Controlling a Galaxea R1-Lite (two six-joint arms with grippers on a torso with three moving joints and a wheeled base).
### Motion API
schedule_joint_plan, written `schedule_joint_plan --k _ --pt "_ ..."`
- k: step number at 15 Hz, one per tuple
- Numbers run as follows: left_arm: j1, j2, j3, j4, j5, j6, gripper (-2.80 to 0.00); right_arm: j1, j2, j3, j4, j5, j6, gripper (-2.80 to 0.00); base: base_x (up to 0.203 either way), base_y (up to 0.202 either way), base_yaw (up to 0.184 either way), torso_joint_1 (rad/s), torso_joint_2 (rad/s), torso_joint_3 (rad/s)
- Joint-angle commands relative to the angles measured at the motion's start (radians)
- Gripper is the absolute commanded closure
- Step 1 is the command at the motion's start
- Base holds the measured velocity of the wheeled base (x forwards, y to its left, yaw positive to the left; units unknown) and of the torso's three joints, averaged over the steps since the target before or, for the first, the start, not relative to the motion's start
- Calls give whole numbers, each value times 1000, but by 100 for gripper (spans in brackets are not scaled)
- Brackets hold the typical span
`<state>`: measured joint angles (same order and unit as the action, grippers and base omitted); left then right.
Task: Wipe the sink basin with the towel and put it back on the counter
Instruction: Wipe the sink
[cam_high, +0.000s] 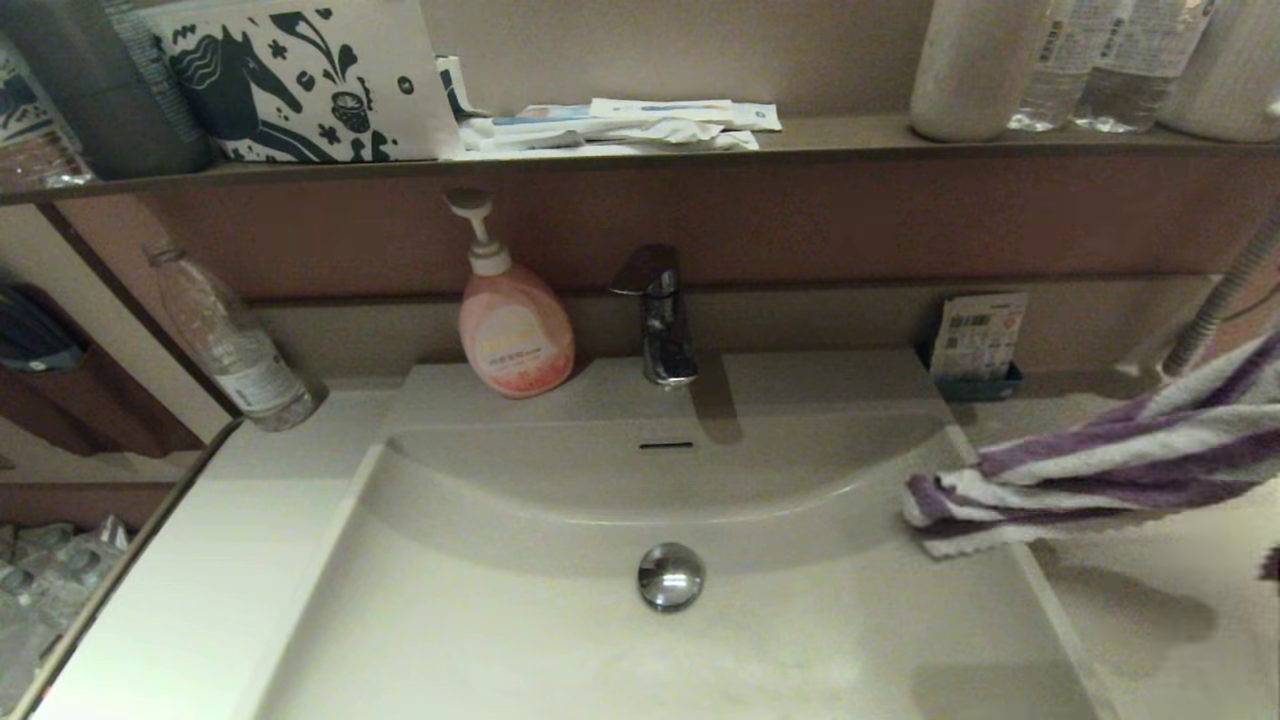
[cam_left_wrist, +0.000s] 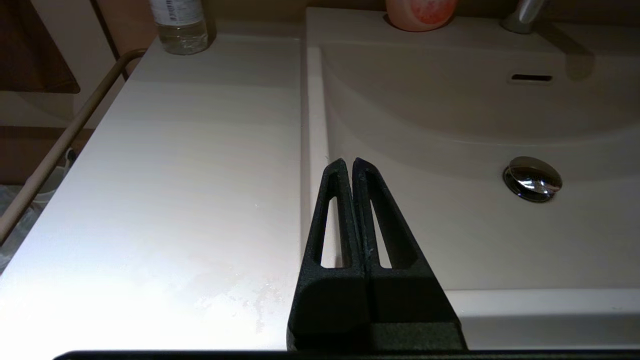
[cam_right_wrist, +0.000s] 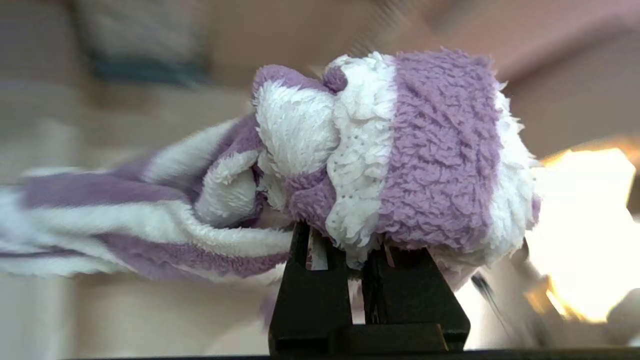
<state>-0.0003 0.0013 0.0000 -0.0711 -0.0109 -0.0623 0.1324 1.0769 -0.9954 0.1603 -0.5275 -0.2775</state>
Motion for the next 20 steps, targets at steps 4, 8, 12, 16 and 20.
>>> schedule_joint_plan --k 4,8,12,16,20 --pt "0 0 0 -1 0 -1 0 -306 -42 17 145 117 -13 0 0 0 0 0 0 0" --pt "0 0 0 -1 0 -1 0 -499 66 -38 158 162 17 0 0 0 0 0 0 0" --pt "0 0 0 -1 0 -1 0 -579 82 -238 303 318 122 0 0 0 0 0 0 0" --pt "0 0 0 -1 0 -1 0 -603 112 -364 397 347 162 0 0 0 0 0 0 0" --pt "0 0 0 -1 0 -1 0 -606 167 -566 565 352 217 0 0 0 0 0 0 0"
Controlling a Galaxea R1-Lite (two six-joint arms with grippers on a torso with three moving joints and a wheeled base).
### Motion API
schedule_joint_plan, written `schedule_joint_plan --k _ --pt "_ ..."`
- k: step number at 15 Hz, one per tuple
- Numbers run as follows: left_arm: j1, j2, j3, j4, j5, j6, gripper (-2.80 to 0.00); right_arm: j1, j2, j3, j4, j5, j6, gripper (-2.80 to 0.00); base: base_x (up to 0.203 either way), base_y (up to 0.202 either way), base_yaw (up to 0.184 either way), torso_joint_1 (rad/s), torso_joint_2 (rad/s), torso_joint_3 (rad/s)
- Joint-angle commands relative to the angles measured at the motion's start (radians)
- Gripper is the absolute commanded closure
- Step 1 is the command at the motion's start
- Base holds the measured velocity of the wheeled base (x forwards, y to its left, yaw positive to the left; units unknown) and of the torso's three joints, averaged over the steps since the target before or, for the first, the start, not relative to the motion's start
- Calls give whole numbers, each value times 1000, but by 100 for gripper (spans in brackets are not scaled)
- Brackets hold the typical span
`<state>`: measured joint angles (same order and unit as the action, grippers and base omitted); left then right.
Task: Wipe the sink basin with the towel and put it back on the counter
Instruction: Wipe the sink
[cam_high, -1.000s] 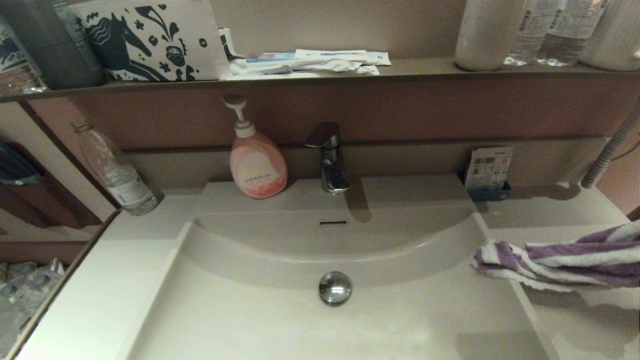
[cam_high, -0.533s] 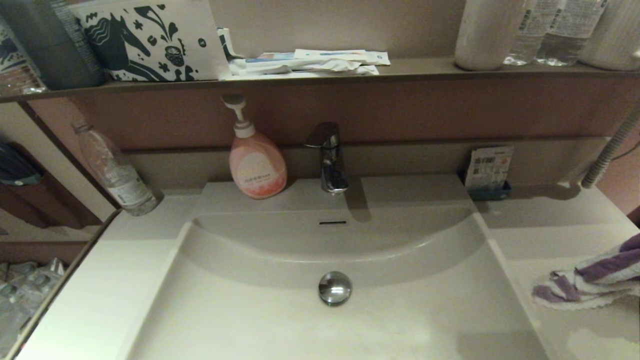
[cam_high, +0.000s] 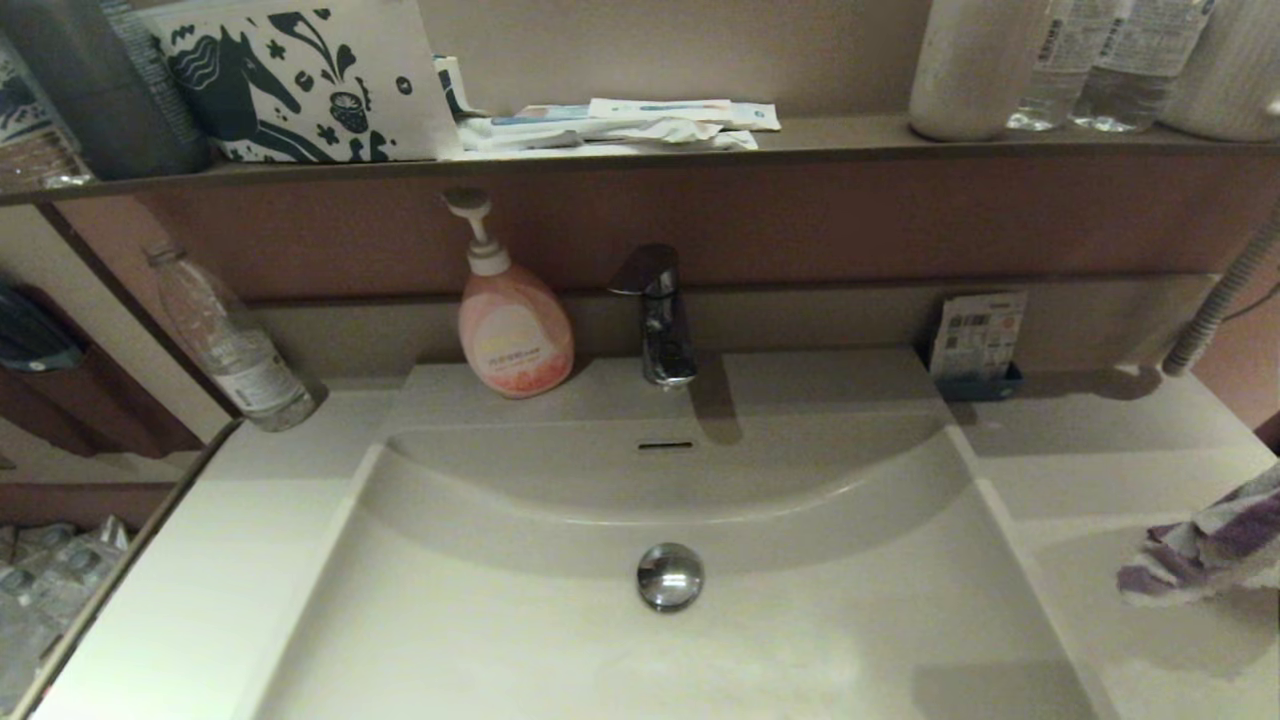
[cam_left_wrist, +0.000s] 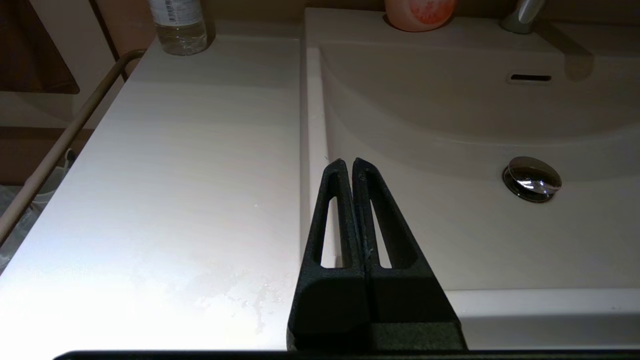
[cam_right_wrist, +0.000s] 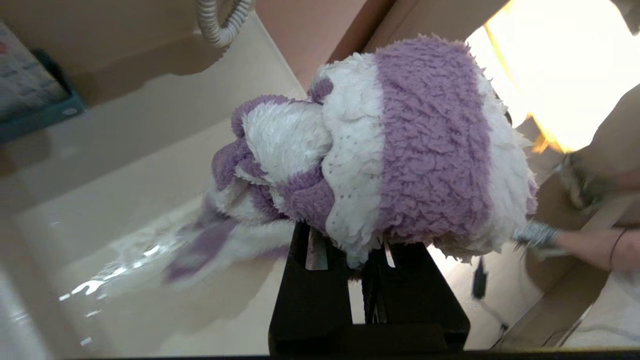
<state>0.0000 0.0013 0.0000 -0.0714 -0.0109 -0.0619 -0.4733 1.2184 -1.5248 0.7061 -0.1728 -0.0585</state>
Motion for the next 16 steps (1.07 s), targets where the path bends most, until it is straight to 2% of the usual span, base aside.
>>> schedule_joint_plan --k 1,5,7,9,13,16 --pt "0 0 0 -1 0 -1 0 -1 37 -79 72 5 15 0 0 0 0 0 0 0" --pt "0 0 0 -1 0 -1 0 -1 87 -244 278 65 80 0 0 0 0 0 0 0" --pt "0 0 0 -1 0 -1 0 -1 119 -277 362 76 103 0 0 0 0 0 0 0" --pt "0 0 0 -1 0 -1 0 2 125 -220 388 79 115 0 0 0 0 0 0 0" --pt "0 0 0 -1 0 -1 0 4 129 -64 380 154 167 0 0 0 0 0 0 0" --pt "0 0 0 -1 0 -1 0 5 132 106 242 160 171 0 0 0 0 0 0 0"
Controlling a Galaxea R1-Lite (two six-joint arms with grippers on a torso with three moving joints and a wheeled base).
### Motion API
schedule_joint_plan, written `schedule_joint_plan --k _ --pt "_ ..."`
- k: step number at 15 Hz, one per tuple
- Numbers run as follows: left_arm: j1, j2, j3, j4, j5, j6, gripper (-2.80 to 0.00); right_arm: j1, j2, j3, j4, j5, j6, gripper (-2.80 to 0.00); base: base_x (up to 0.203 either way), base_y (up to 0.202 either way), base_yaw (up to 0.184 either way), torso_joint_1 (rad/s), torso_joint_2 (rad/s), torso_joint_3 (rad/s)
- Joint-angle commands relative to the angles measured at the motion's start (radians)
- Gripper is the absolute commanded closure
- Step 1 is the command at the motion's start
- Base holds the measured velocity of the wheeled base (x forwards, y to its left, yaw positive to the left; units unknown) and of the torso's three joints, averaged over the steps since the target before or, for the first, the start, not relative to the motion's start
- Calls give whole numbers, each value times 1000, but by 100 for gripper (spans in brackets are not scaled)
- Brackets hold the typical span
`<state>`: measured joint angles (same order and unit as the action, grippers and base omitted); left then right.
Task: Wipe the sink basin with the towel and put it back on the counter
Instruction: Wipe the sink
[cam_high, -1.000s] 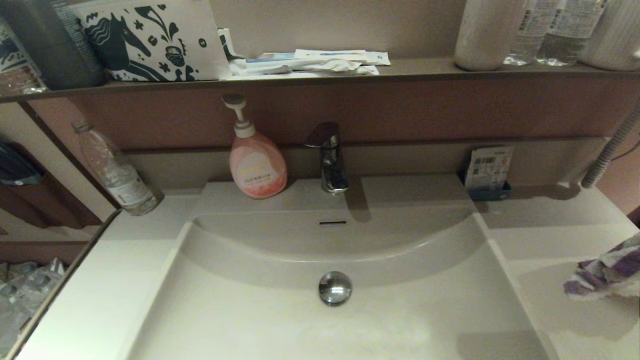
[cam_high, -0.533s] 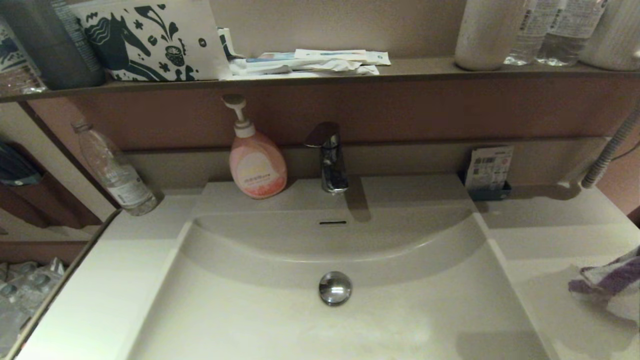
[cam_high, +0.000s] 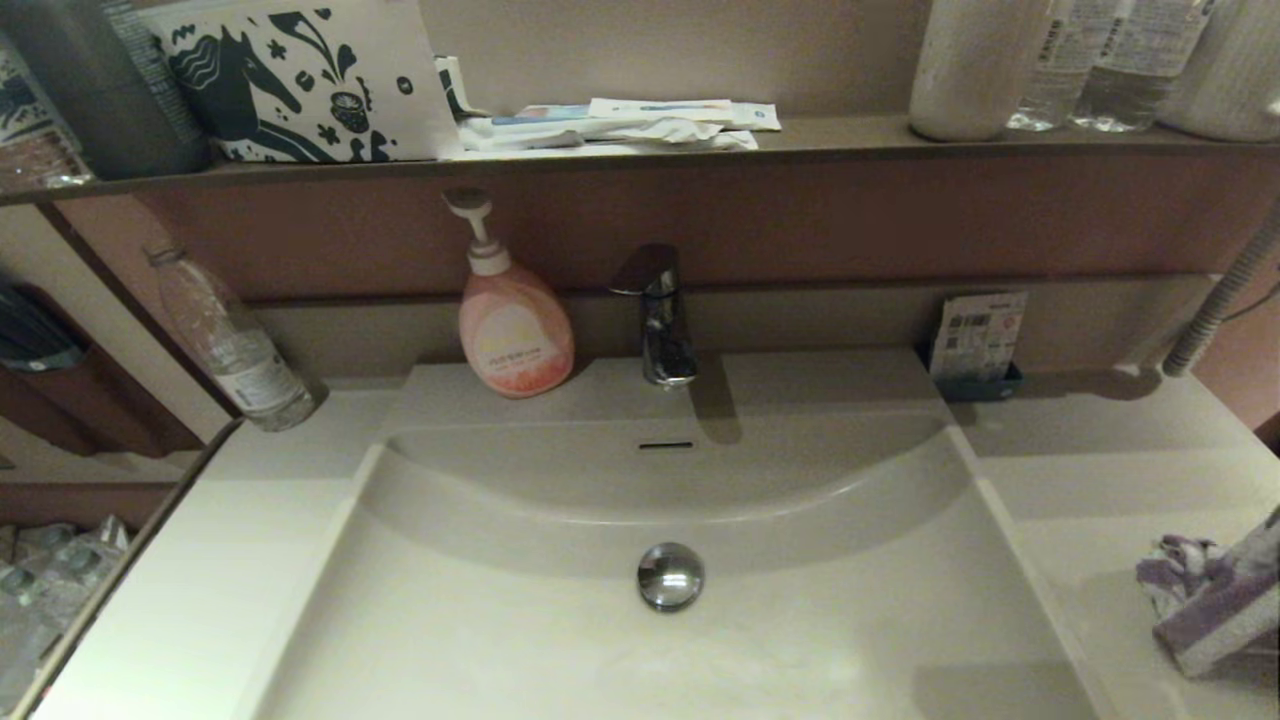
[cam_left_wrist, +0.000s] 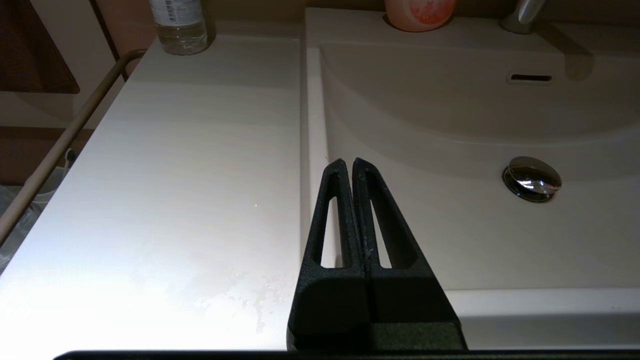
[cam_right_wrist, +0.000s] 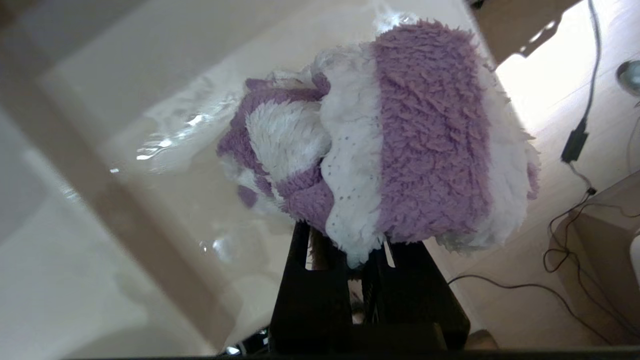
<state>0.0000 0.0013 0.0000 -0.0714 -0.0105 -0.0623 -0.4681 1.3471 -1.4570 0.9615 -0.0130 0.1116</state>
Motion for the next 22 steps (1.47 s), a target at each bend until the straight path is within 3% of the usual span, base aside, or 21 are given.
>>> schedule_joint_plan --k 1,6,7,10,15,16,22 --pt "0 0 0 -1 0 -1 0 6 5 99 -65 0 4 0 0 0 0 0 0 0" --pt "0 0 0 -1 0 -1 0 129 38 214 -142 -6 124 0 0 0 0 0 0 0" --pt "0 0 0 -1 0 -1 0 136 35 218 -157 -15 136 -280 0 0 0 0 0 0" --pt "0 0 0 -1 0 -1 0 140 21 194 -161 -92 133 -280 0 0 0 0 0 0" --pt "0 0 0 -1 0 -1 0 140 -40 167 -136 -117 105 -280 0 0 0 0 0 0" --pt "0 0 0 -1 0 -1 0 140 -43 172 -136 -117 99 0 0 0 0 0 0 0" --pt "0 0 0 -1 0 -1 0 225 -172 184 -102 -82 95 0 0 0 0 0 0 0"
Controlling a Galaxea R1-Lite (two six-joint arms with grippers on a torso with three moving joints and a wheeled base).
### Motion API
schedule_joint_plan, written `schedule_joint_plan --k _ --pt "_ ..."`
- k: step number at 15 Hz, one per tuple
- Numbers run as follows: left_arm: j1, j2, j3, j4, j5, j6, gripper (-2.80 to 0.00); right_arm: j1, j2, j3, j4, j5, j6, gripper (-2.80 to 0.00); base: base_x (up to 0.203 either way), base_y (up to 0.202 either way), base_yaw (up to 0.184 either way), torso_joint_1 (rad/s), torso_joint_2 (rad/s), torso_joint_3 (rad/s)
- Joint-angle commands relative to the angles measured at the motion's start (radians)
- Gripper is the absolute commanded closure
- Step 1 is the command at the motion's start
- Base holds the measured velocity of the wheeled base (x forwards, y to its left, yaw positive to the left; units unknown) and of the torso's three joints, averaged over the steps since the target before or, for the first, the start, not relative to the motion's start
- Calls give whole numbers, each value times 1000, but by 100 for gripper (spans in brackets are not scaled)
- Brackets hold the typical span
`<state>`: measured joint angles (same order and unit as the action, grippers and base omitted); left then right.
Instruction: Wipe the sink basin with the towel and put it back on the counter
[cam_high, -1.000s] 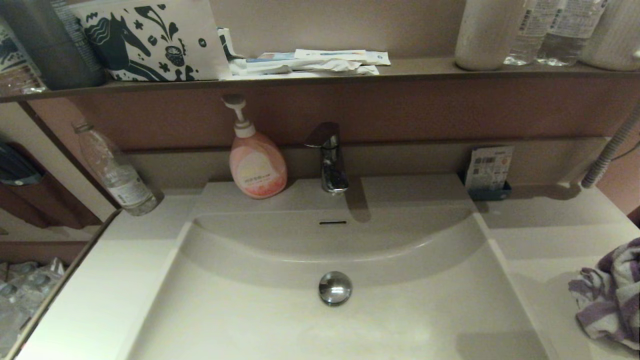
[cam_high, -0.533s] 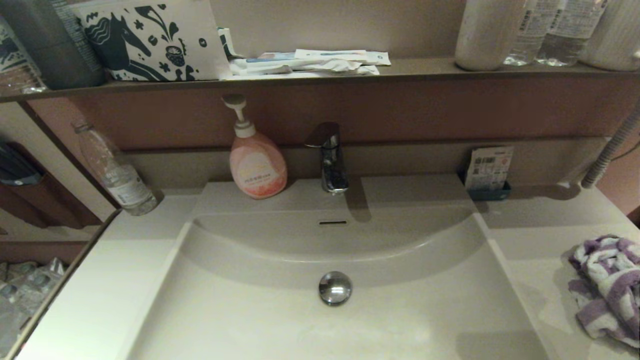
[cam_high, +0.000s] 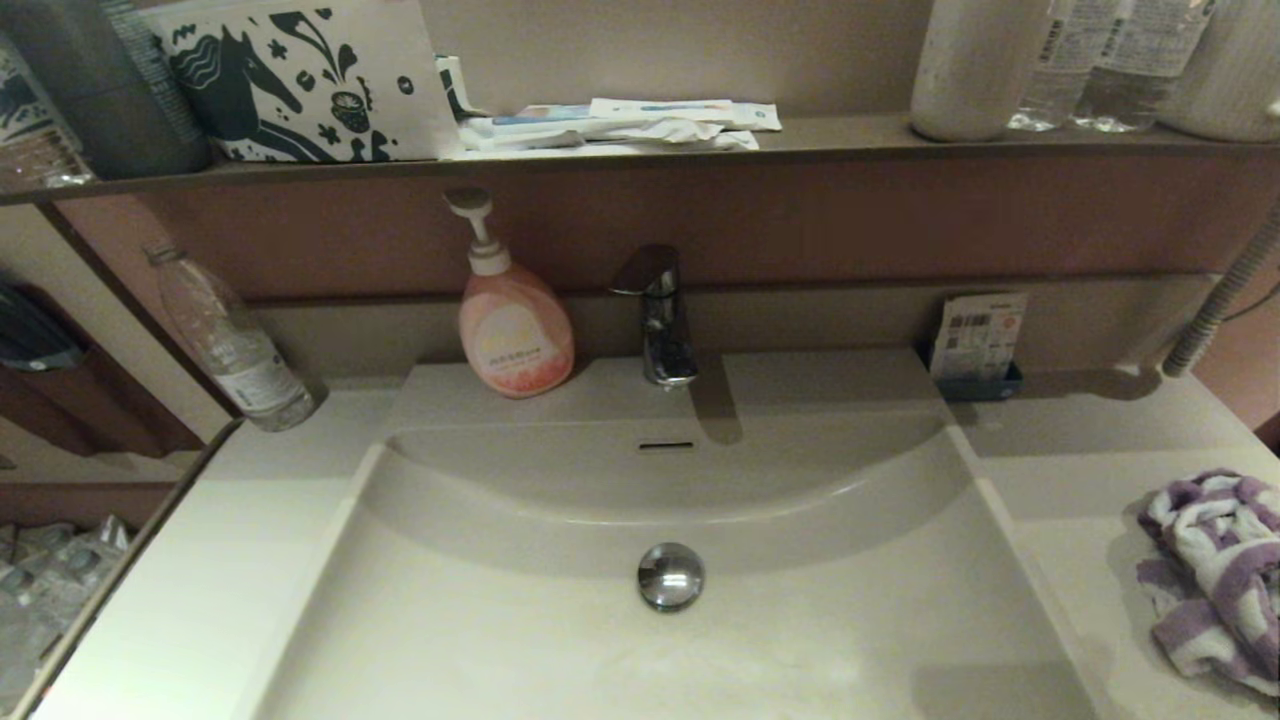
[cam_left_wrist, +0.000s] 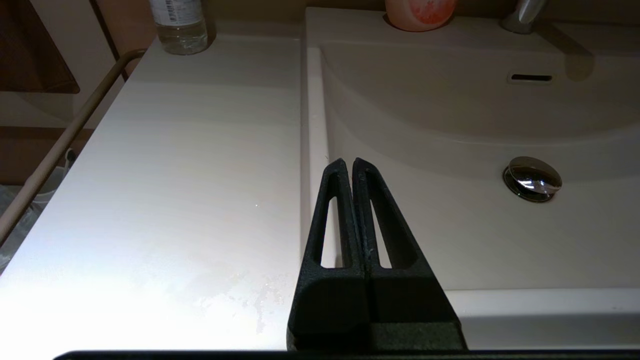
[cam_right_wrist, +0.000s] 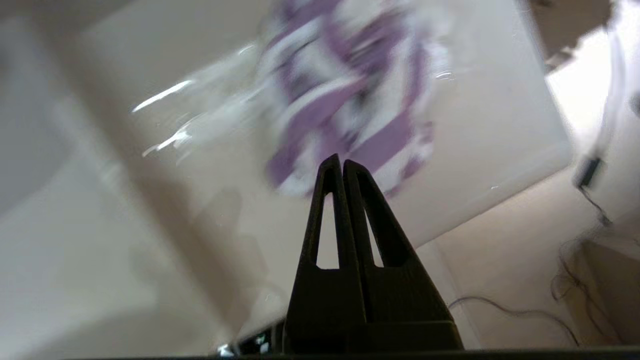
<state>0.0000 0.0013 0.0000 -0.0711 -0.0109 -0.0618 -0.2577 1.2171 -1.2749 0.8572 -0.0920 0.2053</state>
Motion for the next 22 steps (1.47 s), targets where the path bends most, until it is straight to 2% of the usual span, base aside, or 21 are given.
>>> schedule_joint_plan --k 1,3,6,11,13,15,19,21,22 --pt "0 0 0 -1 0 -1 0 37 -81 11 17 22 3 0 0 0 0 0 0 0" --pt "0 0 0 -1 0 -1 0 78 -163 31 36 49 8 0 0 0 0 0 0 0" --pt "0 0 0 -1 0 -1 0 96 -330 77 59 80 10 0 0 0 0 0 0 0" --pt "0 0 0 -1 0 -1 0 107 -678 128 116 93 -62 0 0 0 0 0 0 0" --pt "0 0 0 -1 0 -1 0 164 -754 148 170 93 -79 0 0 0 0 0 0 0" --pt "0 0 0 -1 0 -1 0 185 -834 188 199 92 -83 0 0 0 0 0 0 0" --pt "0 0 0 -1 0 -1 0 244 -1051 335 195 91 -134 0 0 0 0 0 0 0" --pt "0 0 0 -1 0 -1 0 255 -1119 451 127 91 -158 0 0 0 0 0 0 0" --pt "0 0 0 -1 0 -1 0 256 -1158 533 52 91 -173 0 0 0 0 0 0 0"
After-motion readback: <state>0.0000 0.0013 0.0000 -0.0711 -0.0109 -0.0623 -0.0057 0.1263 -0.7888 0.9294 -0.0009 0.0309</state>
